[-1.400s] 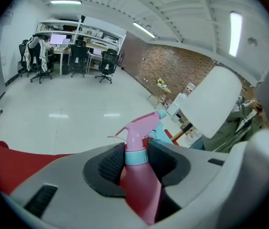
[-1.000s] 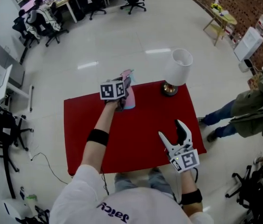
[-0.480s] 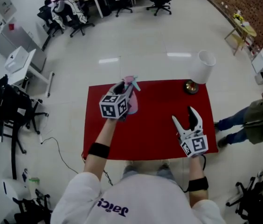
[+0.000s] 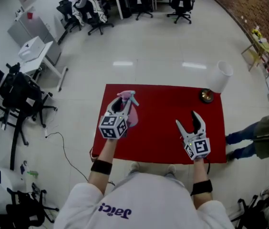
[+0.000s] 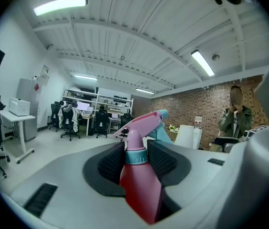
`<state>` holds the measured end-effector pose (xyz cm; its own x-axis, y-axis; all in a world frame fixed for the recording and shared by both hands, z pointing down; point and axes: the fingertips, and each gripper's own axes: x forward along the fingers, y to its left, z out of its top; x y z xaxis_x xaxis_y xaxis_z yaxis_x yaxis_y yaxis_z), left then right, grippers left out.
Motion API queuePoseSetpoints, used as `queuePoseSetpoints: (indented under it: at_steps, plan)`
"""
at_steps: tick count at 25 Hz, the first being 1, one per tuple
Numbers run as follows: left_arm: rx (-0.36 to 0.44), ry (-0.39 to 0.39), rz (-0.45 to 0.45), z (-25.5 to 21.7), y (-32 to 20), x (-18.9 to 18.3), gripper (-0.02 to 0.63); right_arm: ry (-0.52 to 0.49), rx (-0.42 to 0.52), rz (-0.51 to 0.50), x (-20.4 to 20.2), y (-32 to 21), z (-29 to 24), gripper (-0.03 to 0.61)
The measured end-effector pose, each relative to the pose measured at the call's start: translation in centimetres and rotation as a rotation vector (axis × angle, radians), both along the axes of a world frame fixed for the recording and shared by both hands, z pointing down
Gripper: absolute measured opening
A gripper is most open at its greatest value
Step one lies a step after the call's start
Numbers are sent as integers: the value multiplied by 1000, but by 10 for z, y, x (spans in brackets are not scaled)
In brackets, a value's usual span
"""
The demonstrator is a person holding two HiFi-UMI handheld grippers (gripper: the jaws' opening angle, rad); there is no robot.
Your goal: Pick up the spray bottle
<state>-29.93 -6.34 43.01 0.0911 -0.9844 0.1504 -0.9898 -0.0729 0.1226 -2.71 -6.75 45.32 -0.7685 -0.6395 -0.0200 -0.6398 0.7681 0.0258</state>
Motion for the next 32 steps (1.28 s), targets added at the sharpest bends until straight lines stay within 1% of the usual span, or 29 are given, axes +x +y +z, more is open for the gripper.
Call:
queuePoseSetpoints:
  at_steps: [3, 9, 12, 16, 21, 28, 32]
  plan:
    - [26, -10, -19, -1, 24, -11, 150, -1, -1, -5, -7, 5, 3, 336]
    - [75, -9, -58, 8, 59, -13, 150, -6, -1, 17, -3, 12, 7, 336]
    - [89, -32, -64, 16, 73, -8, 150, -14, 5, 33, 1, 16, 7, 336]
    - [98, -49, -51, 26, 88, 4, 152, -39, 8, 65, 9, 23, 9, 336]
    - [99, -62, -40, 38, 103, 14, 152, -36, 1, 90, 12, 33, 18, 336]
    - [97, -89, -31, 46, 112, 21, 152, -35, -23, 192, 38, 40, 32, 336]
    - [101, -86, -36, 41, 114, 26, 152, -44, -43, 246, 54, 43, 37, 334]
